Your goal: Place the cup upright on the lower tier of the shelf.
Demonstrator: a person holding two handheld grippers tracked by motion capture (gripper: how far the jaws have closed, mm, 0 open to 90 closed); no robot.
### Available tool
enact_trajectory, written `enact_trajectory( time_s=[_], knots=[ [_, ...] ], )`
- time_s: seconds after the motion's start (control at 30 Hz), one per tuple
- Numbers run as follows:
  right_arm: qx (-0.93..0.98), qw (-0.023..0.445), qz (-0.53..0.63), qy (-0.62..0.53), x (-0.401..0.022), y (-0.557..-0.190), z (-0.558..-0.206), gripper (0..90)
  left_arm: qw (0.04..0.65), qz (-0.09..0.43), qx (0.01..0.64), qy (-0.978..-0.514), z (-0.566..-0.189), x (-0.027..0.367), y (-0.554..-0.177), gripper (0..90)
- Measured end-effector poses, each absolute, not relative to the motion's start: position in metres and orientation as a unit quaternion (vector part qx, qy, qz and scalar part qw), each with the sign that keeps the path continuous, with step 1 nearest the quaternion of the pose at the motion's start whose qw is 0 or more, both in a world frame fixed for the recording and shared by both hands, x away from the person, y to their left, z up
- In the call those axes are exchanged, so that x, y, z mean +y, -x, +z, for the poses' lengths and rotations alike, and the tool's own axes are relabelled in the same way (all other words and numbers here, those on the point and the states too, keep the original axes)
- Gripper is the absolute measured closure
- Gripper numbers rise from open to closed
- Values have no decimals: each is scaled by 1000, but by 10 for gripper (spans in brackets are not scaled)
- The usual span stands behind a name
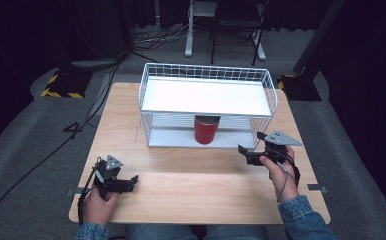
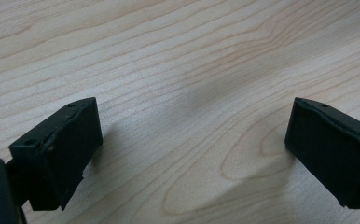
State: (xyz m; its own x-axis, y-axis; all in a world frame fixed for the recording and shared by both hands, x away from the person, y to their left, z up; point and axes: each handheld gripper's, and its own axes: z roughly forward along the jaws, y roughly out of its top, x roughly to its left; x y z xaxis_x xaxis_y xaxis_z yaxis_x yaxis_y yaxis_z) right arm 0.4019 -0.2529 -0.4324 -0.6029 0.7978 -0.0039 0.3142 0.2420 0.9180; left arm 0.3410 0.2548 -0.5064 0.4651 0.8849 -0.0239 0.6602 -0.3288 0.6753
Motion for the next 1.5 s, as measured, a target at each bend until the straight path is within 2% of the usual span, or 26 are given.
enact_trajectory(
  time_s=[0.6, 0.87, 1.07, 1.5],
  knots=[
    [751, 237, 456, -414, -326, -360, -430, 78, 315, 179, 486, -795, -506, 255, -342, 42],
    [747, 222, 448, -439, -354, -352, -447, 82, 316, 178, 487, -795, -506, 255, -342, 42],
    [761, 203, 415, -455, -369, -350, -469, 140, 316, 178, 487, -795, -506, 255, -342, 42],
    [764, 176, 368, -501, -379, -347, -496, 140, 315, 179, 486, -795, -506, 255, -342, 41]
  ],
)
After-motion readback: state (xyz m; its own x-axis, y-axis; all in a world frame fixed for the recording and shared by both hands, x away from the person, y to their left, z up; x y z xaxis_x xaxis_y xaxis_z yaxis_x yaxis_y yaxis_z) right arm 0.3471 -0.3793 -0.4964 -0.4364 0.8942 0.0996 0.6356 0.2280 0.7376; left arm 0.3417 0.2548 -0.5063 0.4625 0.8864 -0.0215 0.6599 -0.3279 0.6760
